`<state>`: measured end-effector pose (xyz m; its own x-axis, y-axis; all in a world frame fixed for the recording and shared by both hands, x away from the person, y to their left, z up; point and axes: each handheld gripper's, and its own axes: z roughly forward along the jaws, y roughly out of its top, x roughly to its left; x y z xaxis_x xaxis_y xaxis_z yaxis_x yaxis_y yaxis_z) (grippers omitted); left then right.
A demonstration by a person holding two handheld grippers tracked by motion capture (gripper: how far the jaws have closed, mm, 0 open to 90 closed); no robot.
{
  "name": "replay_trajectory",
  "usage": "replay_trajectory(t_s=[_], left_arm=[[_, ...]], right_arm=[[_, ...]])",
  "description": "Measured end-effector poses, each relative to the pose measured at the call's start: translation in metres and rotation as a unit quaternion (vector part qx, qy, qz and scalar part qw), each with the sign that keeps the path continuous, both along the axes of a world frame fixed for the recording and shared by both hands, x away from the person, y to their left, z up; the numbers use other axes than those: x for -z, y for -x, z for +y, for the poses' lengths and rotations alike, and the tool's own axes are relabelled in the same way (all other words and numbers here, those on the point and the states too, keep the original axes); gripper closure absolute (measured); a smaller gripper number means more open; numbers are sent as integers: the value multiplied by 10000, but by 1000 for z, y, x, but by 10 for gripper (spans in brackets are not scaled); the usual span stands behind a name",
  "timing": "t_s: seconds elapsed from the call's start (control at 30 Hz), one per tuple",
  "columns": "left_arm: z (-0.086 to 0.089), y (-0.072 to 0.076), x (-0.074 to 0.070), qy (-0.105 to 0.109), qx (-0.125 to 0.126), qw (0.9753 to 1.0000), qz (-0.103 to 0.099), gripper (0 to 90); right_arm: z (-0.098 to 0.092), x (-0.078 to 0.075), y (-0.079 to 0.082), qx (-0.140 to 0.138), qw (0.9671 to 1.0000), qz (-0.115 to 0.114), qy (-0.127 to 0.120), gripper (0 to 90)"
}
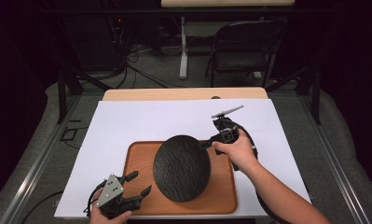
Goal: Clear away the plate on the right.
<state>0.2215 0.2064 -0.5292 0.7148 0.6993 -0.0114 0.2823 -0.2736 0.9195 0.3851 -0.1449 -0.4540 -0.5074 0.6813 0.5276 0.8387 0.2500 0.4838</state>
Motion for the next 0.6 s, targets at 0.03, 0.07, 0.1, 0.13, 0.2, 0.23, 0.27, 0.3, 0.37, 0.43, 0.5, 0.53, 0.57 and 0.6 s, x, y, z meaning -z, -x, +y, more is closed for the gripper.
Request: replay_trajectory(t_s=[0.03,0.07,0.1,0.13,0.2,0.23,0.27,0.3,0.37,0.43,0.5,0.53,0.57,0.6], left_arm=[[0,0,0,2,-1,10000,1,314],[0,0,0,0,-2,10000,0,314],[0,0,0,1,-2,10000,0,314],[0,0,0,1,-2,10000,1,314],[0,0,0,-1,-4,10000,-1,314],[0,0,0,-2,-5,10000,-3,314],[0,0,0,-3,-8,10000,-6,314],[0,0,0,1,-10,10000,-6,314],[0,0,0,-1,-10,10000,-7,314],[0,0,0,-2,-3,10000,-6,314],[0,0,0,-3,-1,10000,-9,314],[0,0,0,-2,2,10000,-6,313],[0,-1,0,16,10,10000,-5,314],[0,-1,0,-4,11,10000,-3,313]], right_arm=[[0,1,0,-4,10000,-7,-4,875],[-1,1,0,-6,10000,-17,-8,876],[-1,1,0,5,10000,23,3,876],[-2,2,0,1,10000,9,-8,876],[-2,2,0,1,10000,17,4,876],[-3,2,0,3,10000,30,15,876],[-3,3,0,18,10000,35,-1,876],[-3,3,0,21,10000,26,-13,876],[-3,4,0,35,10000,31,-6,875],[-4,5,0,42,10000,32,-3,876],[-5,5,1,82,9999,67,8,875],[-5,6,1,91,9999,87,5,875],[-6,7,0,91,9999,72,-12,875],[-7,9,1,103,9999,77,-29,875]])
